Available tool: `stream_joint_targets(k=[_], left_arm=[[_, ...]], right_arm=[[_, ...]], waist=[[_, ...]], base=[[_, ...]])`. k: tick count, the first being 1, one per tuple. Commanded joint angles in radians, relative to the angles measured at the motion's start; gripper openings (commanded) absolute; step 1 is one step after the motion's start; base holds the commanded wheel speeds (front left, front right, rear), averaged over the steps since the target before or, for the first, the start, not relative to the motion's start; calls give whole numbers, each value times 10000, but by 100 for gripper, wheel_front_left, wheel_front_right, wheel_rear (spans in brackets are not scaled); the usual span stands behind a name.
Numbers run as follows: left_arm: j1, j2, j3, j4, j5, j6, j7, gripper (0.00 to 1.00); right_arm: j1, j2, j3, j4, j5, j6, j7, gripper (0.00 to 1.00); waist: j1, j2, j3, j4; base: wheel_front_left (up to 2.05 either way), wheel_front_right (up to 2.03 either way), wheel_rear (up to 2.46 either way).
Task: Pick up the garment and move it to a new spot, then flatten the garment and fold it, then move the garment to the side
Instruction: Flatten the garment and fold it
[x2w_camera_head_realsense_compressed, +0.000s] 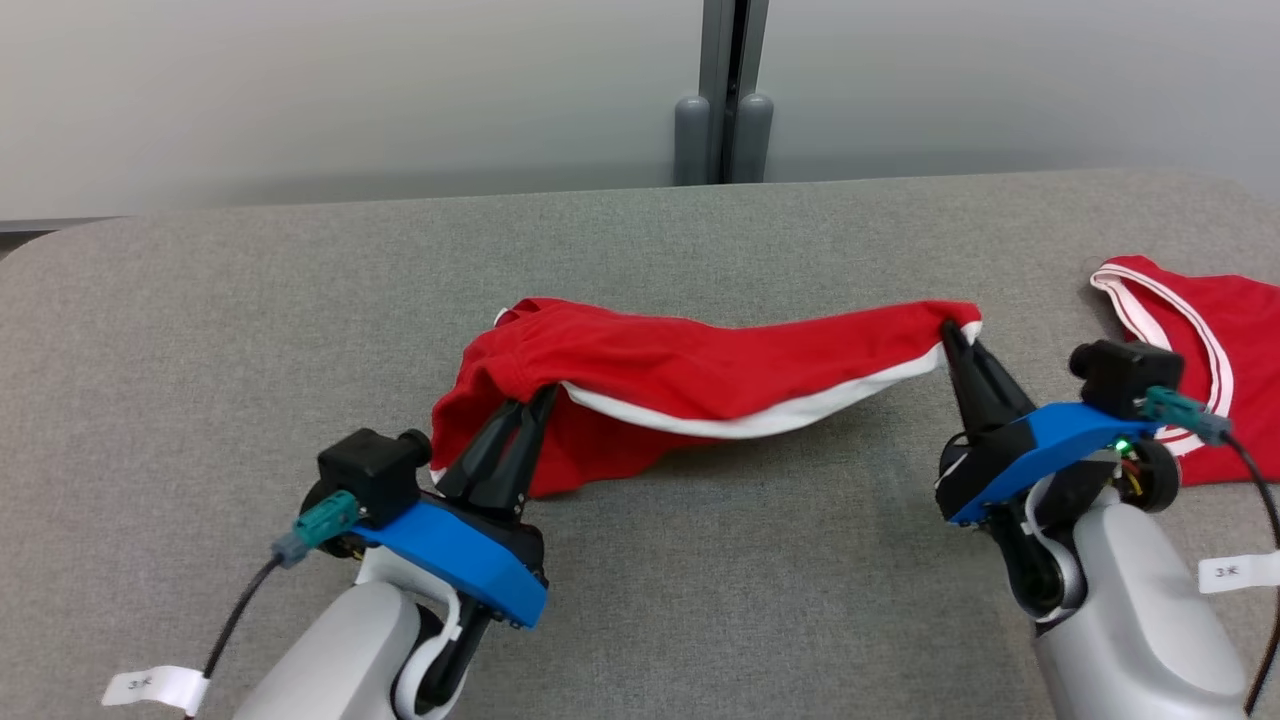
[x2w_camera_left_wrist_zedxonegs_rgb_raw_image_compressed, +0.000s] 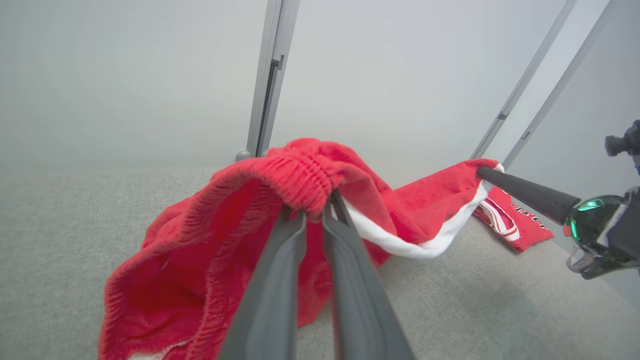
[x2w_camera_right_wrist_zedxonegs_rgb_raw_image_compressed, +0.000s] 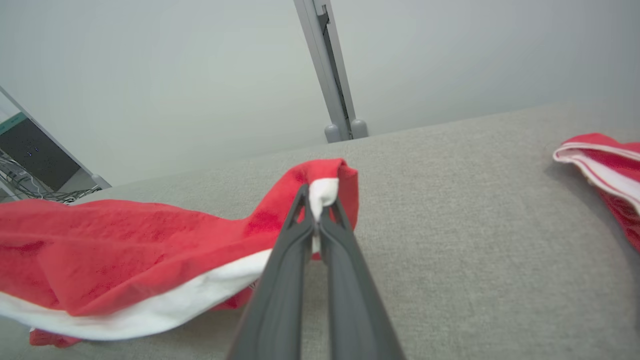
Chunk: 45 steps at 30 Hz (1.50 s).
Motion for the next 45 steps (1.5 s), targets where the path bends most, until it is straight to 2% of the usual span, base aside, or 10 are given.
stream_joint_targets(k=[1,5,10,15,18,23,27,32,39,45], left_arm=[[81,202,120,-504,-117,-17,131,0],[380,891,433,-2599,-943,31,1149,0],[-39,1961,750,-5023,-958,734,2703,0],[-962,2590,1274,-6106,-1408,1102,4041,0],[-1934,2957,1524,-5889,-1360,1128,4696,0],[-4030,3037,1824,-4628,-1079,1031,5295,0],[-5882,2859,2080,-3371,-562,1003,4997,0],[-7743,2356,2354,-1836,142,998,3721,0],[-8656,1916,2436,-733,394,571,2143,0],[-7507,1759,1367,28,619,106,1221,0]], right_arm=[[276,-153,-64,-749,162,1,206,0],[1059,-332,-453,-3667,157,1,1189,0],[1573,-408,-913,-6921,-104,1,2502,0],[793,-629,-774,-8235,-225,1,3748,0],[-322,-888,-385,-7826,-39,1,4216,0],[-3106,-1154,441,-6064,-37,1,4268,0],[-5419,-938,645,-4392,-399,1,3270,0],[-7670,-591,206,-2655,-984,-1,1067,0],[-8584,-487,-253,-1254,-1418,-2,-860,0],[-7084,-667,448,-115,-1067,-1,-1182,0]], waist=[[-1,0,-69,-36],[-1,0,-103,-60],[-1,0,237,-16],[-1,0,937,-117],[-1,0,1599,-295],[-1,0,2763,-591],[-1,0,3451,-803],[-1,0,3778,-934],[-1,0,3768,-993],[-1,0,3742,-1020]], base=[[0,0,0],[0,0,0],[0,0,0],[0,0,0],[0,0,0],[0,0,0],[0,0,0],[0,0,0],[0,0,0],[0,0,0]])
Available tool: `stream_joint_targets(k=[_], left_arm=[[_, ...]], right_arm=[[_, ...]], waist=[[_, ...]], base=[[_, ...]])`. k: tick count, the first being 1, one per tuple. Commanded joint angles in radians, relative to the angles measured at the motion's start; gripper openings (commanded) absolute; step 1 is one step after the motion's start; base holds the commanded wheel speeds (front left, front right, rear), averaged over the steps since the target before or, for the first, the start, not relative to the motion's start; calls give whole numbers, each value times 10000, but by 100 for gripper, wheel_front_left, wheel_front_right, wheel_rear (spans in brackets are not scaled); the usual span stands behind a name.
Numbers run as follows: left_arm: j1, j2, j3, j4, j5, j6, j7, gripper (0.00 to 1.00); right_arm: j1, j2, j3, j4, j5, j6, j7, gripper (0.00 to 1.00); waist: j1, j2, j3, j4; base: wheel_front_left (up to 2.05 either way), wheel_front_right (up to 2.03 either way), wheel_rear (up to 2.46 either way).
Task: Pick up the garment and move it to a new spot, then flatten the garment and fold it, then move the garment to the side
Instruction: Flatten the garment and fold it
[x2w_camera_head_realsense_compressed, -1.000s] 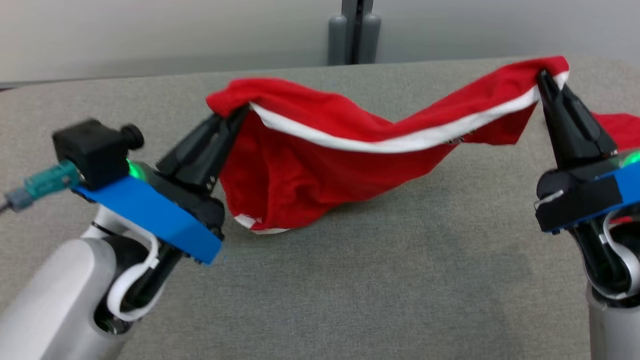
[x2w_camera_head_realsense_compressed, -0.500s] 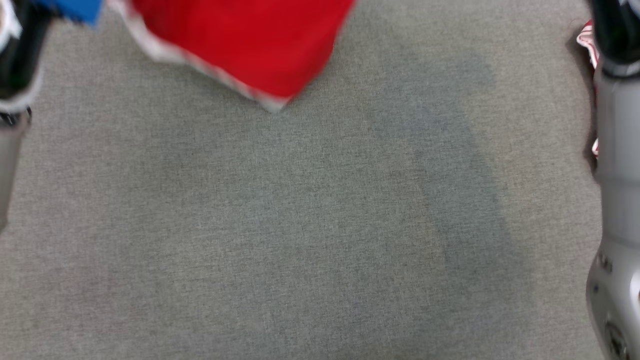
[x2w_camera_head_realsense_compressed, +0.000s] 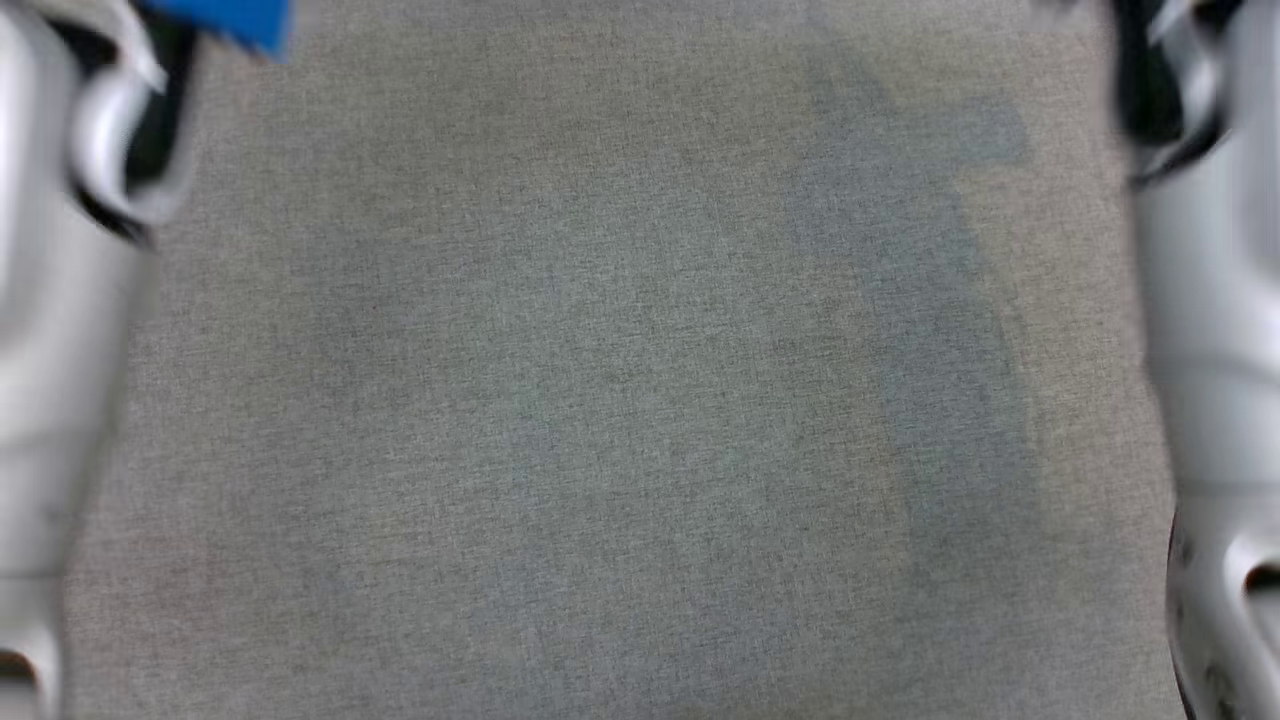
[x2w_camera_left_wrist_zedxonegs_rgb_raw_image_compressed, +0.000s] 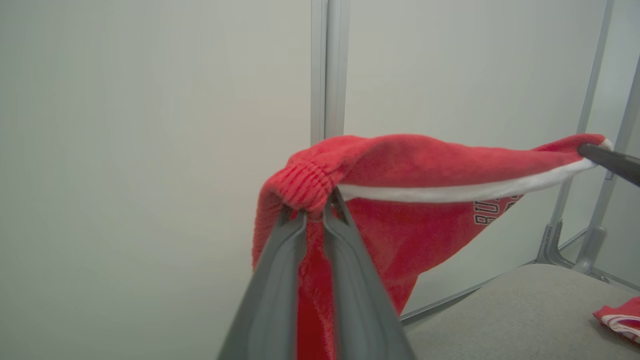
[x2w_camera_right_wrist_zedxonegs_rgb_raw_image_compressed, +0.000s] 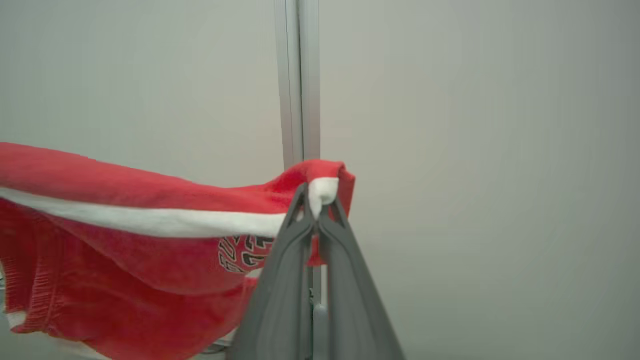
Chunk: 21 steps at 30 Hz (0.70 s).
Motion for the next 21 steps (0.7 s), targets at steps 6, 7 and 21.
stream_joint_targets(k=[6,7,21], left_arm=[[2178,-524,-1221,898,-260,-150,-870,0],[2495,-564,-1429,1049,-331,-155,-927,0],[6548,-77,-4119,709,-1547,-140,58,0]], right_arm=[[2536,-584,961,1194,1136,-1,159,0],[2877,-677,1069,1340,1350,1,248,0],[7210,-2114,1547,-68,2150,-1,3947,0]], waist=[[-1,0,-278,47],[-1,0,-360,61],[-1,0,-2793,586]], base=[[0,0,0],[0,0,0],[0,0,0]])
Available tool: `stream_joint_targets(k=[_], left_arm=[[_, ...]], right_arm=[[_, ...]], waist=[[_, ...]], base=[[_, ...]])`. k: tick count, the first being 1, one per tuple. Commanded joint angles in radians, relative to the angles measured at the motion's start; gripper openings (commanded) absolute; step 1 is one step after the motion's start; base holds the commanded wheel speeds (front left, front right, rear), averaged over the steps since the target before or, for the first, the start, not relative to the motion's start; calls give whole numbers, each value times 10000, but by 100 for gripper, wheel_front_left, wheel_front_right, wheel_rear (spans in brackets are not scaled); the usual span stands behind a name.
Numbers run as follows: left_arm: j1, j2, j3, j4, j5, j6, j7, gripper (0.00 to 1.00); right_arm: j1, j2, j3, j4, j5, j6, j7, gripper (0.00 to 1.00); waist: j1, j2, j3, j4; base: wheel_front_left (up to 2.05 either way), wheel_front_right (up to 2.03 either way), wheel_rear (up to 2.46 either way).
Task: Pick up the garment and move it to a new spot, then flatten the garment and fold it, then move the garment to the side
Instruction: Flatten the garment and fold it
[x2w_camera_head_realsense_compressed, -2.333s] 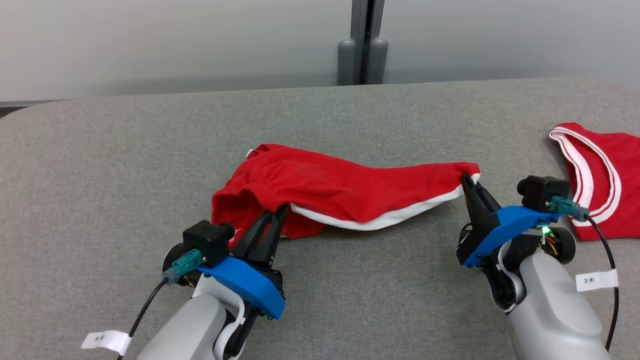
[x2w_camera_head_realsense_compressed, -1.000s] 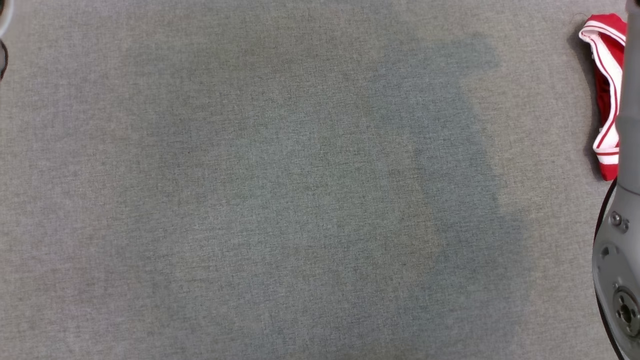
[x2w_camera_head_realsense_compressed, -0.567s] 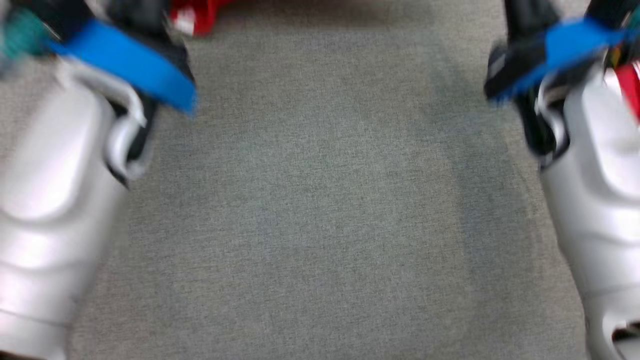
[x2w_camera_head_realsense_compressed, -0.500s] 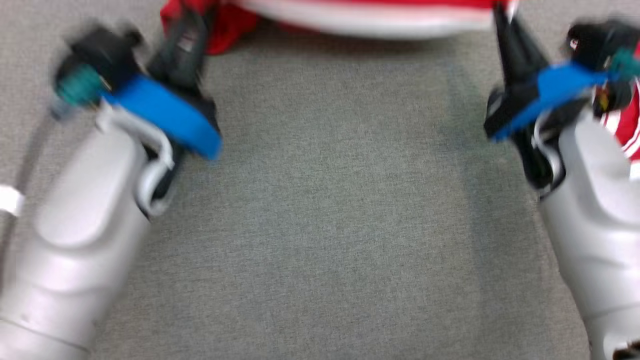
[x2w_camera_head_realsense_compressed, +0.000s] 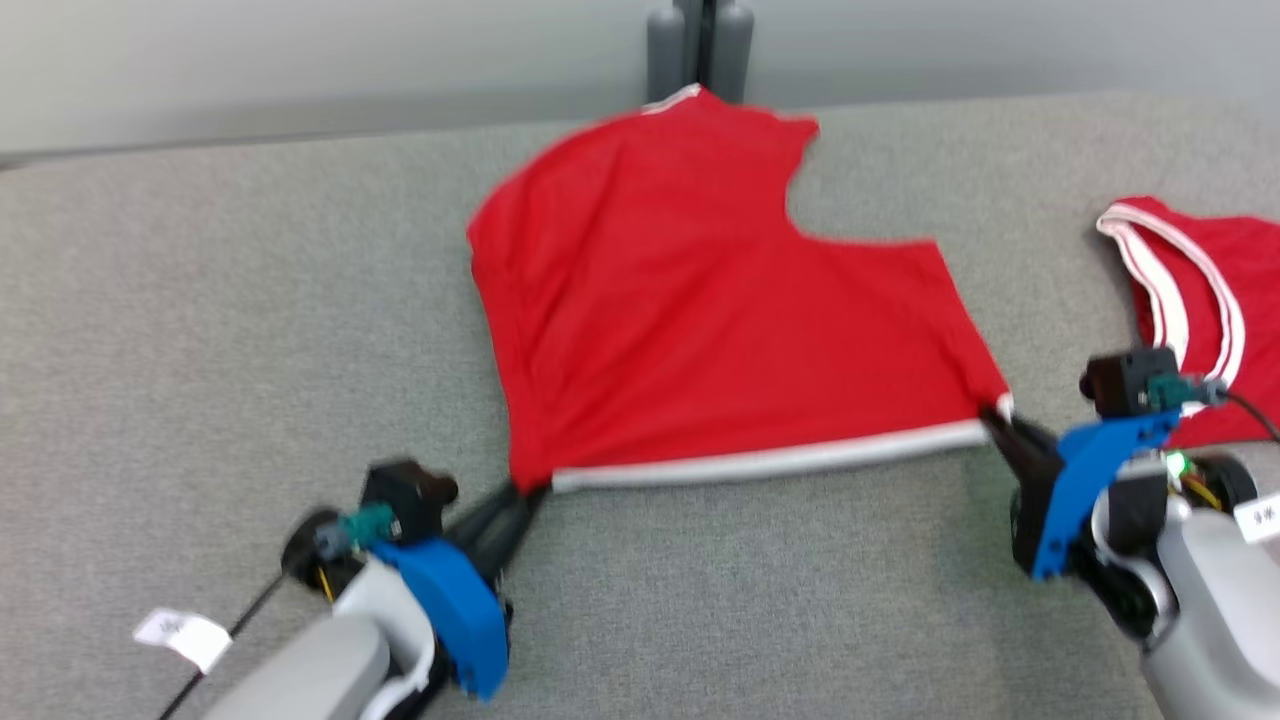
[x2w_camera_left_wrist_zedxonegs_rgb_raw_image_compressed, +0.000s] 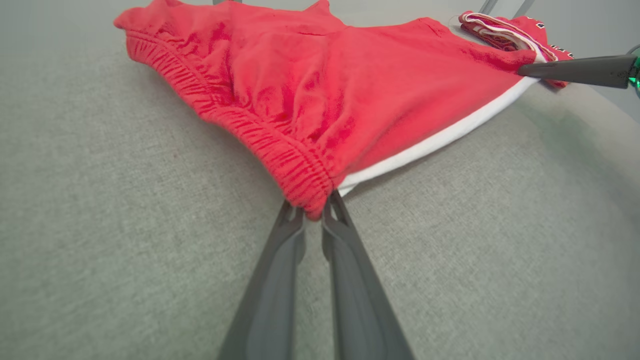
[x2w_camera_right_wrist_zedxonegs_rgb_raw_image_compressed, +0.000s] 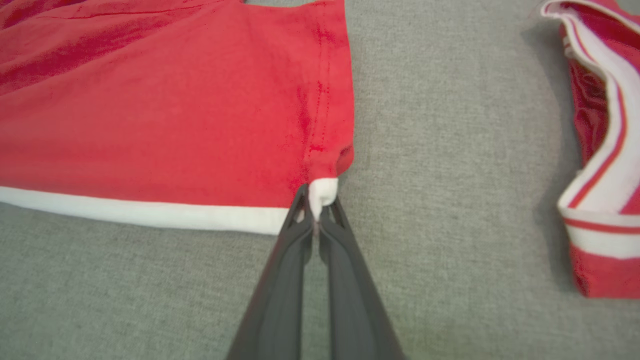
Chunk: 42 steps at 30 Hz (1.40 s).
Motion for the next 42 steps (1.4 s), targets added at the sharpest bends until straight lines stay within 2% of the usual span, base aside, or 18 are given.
stream_joint_targets(k=[1,7,14,18,21,23,28,34,42], left_arm=[[306,131,-81,-199,-122,7,172,0],[1810,1025,-520,-2189,-621,583,1525,0],[3118,2318,-692,-5609,-1432,1628,3036,0],[3391,2882,-464,-7123,-1757,2179,3432,0],[3210,3056,-191,-7681,-1829,2310,3347,0],[2993,2996,-27,-7669,-1856,2206,3274,0],[2059,2238,315,-6862,-2219,1640,3139,0],[760,924,698,-5192,-2504,1143,2815,0],[-541,-414,1086,-2734,-2636,772,2221,0]], right_arm=[[507,-162,-137,-305,-52,-3,354,0],[3208,-202,-1285,-3191,-230,-3,2759,0],[6088,532,-3187,-7501,-915,-1,5593,0],[6586,963,-3990,-9395,-1434,-1,6521,0],[6101,964,-4133,-9966,-1594,-1,6732,0],[5513,808,-4056,-9826,-1581,-1,6715,0],[3367,225,-3655,-8499,-1516,-3,6286,0],[644,-552,-2663,-6382,-1369,-1,5622,0],[-2124,-648,-1444,-3485,-1090,-1,4657,0]], waist=[[3,0,-285,-89],[3,0,-905,164],[3,0,-1063,431],[3,0,-1049,550],[3,0,-999,623],[3,0,-938,657],[3,0,-643,903],[3,0,0,1463],[3,0,900,2186]], base=[[0,0,0],[0,0,0],[0,0,0],[0,0,0],[0,0,0],[0,0,0],[0,0,0],[0,0,0],[0,0,0]])
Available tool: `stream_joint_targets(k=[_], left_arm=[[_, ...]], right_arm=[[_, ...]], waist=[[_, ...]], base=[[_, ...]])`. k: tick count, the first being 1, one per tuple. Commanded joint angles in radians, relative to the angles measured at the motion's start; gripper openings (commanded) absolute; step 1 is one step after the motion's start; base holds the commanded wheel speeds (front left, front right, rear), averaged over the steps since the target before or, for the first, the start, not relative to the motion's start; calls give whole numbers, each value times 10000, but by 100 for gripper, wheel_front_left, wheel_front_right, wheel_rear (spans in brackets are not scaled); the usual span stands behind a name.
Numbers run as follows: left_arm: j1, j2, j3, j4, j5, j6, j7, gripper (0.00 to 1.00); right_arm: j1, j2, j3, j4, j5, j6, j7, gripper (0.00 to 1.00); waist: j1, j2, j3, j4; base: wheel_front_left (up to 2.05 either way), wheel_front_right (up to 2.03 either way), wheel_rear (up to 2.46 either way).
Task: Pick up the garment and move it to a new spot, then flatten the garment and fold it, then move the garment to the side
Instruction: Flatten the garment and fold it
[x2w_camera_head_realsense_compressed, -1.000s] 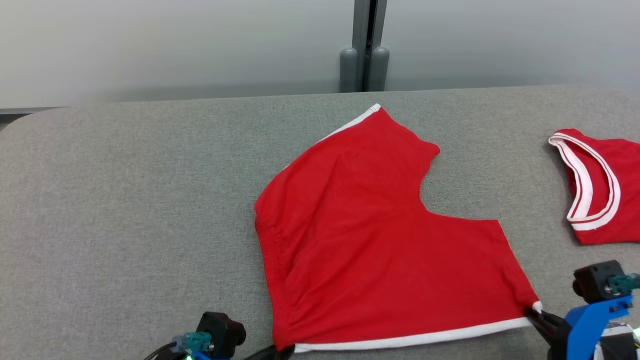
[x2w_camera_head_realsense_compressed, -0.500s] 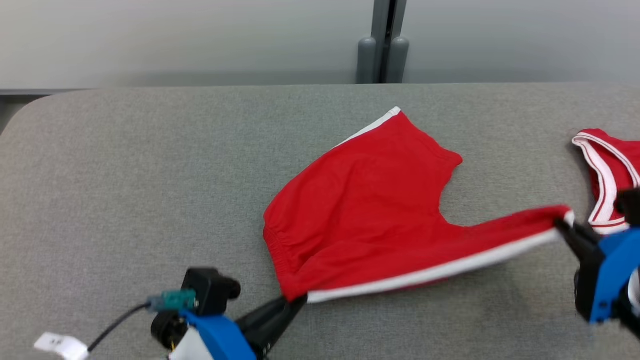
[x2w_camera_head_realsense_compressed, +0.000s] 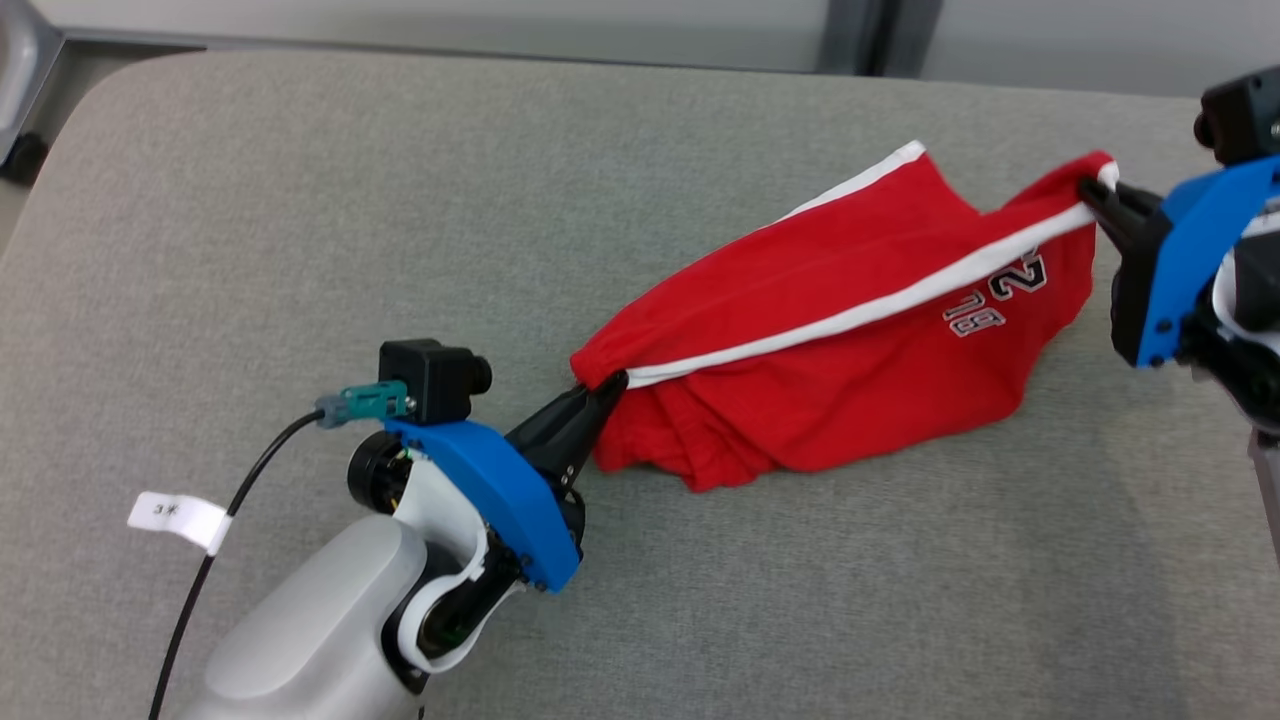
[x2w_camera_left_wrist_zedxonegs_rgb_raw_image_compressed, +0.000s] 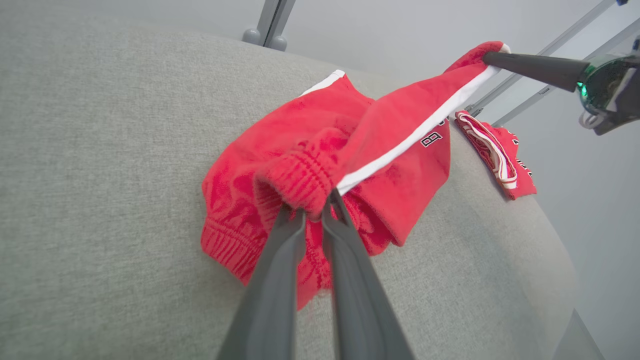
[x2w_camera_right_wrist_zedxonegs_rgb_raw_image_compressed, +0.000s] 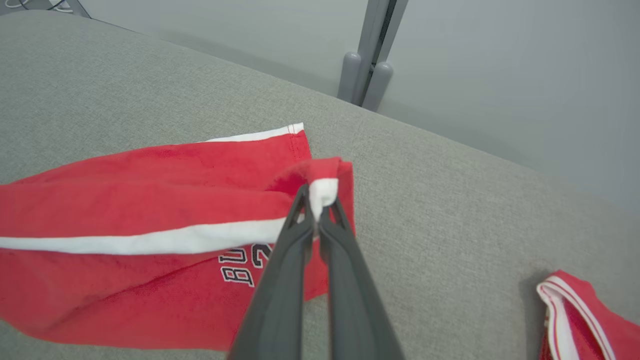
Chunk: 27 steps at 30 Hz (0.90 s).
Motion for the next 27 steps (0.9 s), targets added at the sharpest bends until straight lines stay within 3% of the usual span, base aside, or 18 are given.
stream_joint_targets(k=[1,15,16,17,18,19,27], left_arm=[[-315,-160,66,344,6,-61,-103,0],[-1352,-1385,156,2707,-102,-463,-754,0],[-1378,-1432,155,2796,-102,-473,-775,0],[-1404,-1462,155,2879,-139,-492,-792,0],[-1428,-1478,147,2955,-145,-518,-813,39],[-1431,-1491,155,3041,-145,-531,-866,98],[-1007,-1305,315,3346,-52,-584,-1599,100]], right_arm=[[-455,32,141,427,79,1,-287,0],[-2696,440,1106,4092,136,1,-2333,0],[-2748,474,1153,4269,160,1,-2428,3],[-2808,476,1194,4434,179,1,-2531,38],[-2873,482,1184,4588,233,1,-2657,100],[-2916,487,1203,4724,237,1,-2790,100],[-2804,457,1513,5479,794,1,-3739,100]], waist=[[-2,0,406,395],[-2,0,1194,1012],[-2,0,1200,1026],[-2,0,1201,1038],[-2,0,1195,1044],[-2,0,1180,1047],[-2,0,667,935]], base=[[0,0,0],[0,0,0],[0,0,0],[0,0,0],[0,0,0],[0,0,0],[0,0,0]])
